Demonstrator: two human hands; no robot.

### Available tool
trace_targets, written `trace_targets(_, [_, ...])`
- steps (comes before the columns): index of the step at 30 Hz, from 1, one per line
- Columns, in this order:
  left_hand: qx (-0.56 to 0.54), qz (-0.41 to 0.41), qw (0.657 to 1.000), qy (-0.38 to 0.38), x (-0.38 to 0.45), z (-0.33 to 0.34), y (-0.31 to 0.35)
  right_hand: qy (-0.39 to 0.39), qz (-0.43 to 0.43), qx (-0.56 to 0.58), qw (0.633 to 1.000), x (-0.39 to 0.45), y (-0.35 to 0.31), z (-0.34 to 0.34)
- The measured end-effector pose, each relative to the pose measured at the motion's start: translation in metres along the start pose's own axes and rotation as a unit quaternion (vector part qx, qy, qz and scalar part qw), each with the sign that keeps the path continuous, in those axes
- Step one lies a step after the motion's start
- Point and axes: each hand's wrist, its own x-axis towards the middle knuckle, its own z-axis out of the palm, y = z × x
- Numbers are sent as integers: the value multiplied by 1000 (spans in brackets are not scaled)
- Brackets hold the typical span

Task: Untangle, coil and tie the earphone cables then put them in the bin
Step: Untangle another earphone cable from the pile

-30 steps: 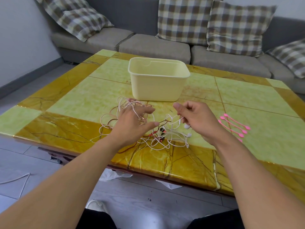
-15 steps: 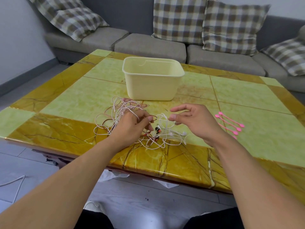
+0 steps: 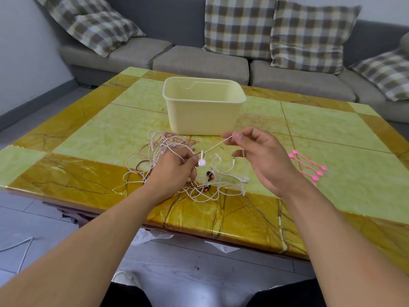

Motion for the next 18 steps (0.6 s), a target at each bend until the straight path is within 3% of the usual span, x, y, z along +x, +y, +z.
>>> trace_targets(3, [-16,-9,1000,-7,1,0,0,-14,29,139,990,-2,-5,7])
trace_targets(6, [-14,-14,1000,4,2,0,-1,30,75,142,987,-2,-4,10])
trace_targets(11, [-60,-41,997,38,3,-4,-5,5,145,-128,981,2,9,1])
trace_targets(15, [-131,-39,989,54,5,-6,-7,-28,160,-358,920,1,14,-1])
trace_targets(18, [-180,-35,979,92,5,-8,1,-63,144,-434,887,-1,16,5])
